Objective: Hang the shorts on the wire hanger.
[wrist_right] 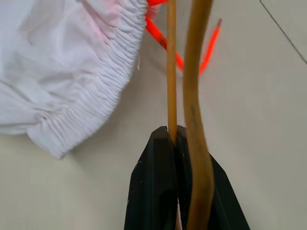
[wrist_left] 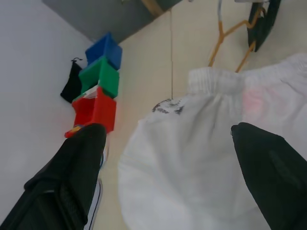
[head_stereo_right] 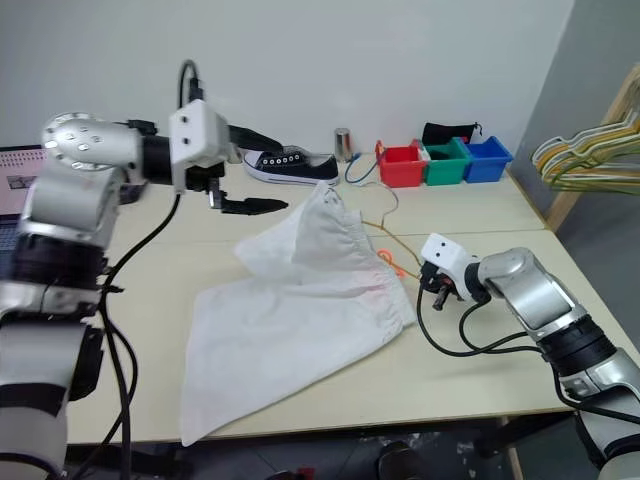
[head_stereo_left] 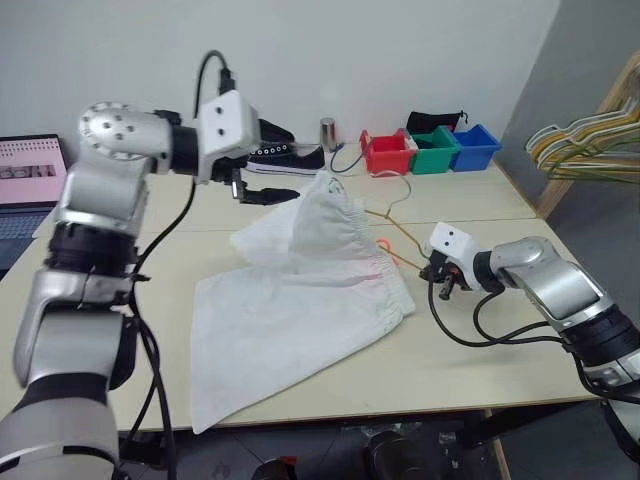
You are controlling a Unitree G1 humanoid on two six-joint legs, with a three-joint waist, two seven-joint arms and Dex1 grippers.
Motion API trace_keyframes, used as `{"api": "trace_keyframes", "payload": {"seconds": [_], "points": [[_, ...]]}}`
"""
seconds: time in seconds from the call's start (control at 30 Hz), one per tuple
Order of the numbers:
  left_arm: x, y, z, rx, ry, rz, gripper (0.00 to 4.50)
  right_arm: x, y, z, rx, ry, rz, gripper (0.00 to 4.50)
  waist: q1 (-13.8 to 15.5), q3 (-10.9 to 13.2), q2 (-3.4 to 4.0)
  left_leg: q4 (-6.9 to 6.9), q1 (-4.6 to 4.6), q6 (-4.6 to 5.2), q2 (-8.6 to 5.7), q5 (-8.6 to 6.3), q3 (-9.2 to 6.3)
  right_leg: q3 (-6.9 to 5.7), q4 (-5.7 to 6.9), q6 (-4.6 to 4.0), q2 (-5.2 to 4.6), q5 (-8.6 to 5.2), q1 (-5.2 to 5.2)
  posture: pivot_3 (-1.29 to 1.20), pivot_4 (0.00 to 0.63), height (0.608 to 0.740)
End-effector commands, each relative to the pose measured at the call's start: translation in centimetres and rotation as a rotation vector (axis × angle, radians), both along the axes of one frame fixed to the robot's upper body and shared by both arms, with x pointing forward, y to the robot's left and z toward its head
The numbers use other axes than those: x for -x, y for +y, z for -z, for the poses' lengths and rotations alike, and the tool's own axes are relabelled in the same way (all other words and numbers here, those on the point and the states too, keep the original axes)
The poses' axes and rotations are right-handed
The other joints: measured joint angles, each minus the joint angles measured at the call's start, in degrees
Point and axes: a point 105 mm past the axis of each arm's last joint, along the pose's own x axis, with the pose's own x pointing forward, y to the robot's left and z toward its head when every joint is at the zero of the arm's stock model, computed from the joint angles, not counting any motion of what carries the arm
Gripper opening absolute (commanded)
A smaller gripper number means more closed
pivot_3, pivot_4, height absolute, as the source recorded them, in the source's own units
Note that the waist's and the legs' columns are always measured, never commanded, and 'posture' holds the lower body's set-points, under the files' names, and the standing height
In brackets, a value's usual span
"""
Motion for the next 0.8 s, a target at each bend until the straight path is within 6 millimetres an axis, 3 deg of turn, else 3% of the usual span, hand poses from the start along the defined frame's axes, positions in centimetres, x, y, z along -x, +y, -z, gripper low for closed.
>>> {"api": "trace_keyframes", "payload": {"seconds": [0.03,0.2,0.4,0.57,0.8], "points": [[-0.5,-1.4,-0.9,-0.105,-0.036,0.075,4.43,-1.2,1.6,-4.0,0.009,-0.182,-0.039,0.0,-0.54,0.0,0.01,-0.01,-0.01,0.0,0.0,0.0,0.0,0.01,0.01,0.0,0.0,0.0,-0.03,-0.21,0.0,0.74],[-1.0,-2.4,0.5,-0.199,-0.011,0.133,4.43,-1.3,3.3,-4.8,0.032,-0.257,-0.069,0.0,-1.86,-0.01,0.02,-0.02,0.01,0.0,0.01,0.0,0.01,0.04,0.05,0.0,0.01,0.0,-0.03,-0.23,0.0,0.74],[-1.8,-1.7,3.1,-0.352,-0.011,0.122,4.43,-0.8,5.1,-6.3,0.044,-0.335,-0.111,0.0,-3.48,-0.01,0.02,-0.01,0.0,0.01,0.01,0.01,-0.03,0.05,0.09,0.0,0.01,0.0,-0.04,-0.25,0.0,0.74],[-2.9,-1.0,4.1,-0.41,-0.078,0.06,4.43,-0.6,5.6,-7.1,0.147,-0.443,-0.176,0.0,-3.88,-0.01,0.02,0.0,0.01,0.01,0.0,0.01,-0.05,0.04,0.12,0.0,0.0,0.0,-0.04,-0.26,0.0,0.74],[-3.7,0.5,5.0,-0.444,-0.093,-0.012,4.43,-0.6,5.4,-7.2,0.167,-0.461,-0.183,0.0,-4.48,-0.01,0.02,0.01,0.0,0.02,-0.01,0.01,-0.07,0.02,0.12,0.0,-0.02,0.0,-0.02,-0.26,0.0,0.74]]}}
